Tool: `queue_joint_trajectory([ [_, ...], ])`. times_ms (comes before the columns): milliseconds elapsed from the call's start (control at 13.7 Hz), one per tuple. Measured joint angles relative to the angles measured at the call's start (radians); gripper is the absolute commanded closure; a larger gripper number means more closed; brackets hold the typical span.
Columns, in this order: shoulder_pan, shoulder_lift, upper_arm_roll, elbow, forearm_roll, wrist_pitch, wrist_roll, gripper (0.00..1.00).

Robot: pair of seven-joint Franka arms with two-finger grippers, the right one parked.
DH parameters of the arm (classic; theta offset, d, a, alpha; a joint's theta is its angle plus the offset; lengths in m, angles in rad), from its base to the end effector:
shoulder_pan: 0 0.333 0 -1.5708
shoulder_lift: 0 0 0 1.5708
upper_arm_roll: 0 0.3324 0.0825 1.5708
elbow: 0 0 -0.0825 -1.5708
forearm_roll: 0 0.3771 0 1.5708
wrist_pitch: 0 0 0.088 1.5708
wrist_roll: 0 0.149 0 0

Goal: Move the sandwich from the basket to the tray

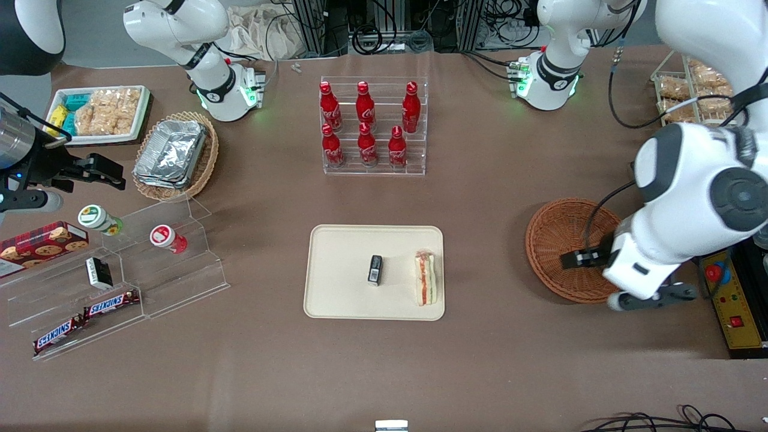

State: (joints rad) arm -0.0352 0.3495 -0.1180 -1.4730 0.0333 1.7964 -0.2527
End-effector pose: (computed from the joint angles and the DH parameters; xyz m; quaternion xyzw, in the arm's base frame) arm 0.6552 -0.0873 0.4531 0.9987 0.0491 -0.0124 0.0015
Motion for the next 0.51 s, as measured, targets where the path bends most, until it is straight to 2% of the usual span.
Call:
queue_joint_trajectory([
  [292,-0.006,-0.167,0.132,-0.208,-0.009,0.030,0.262,0.00],
  [510,-0.007,-0.205,0.150,-0.233,0.010,0.023,0.317,0.00],
])
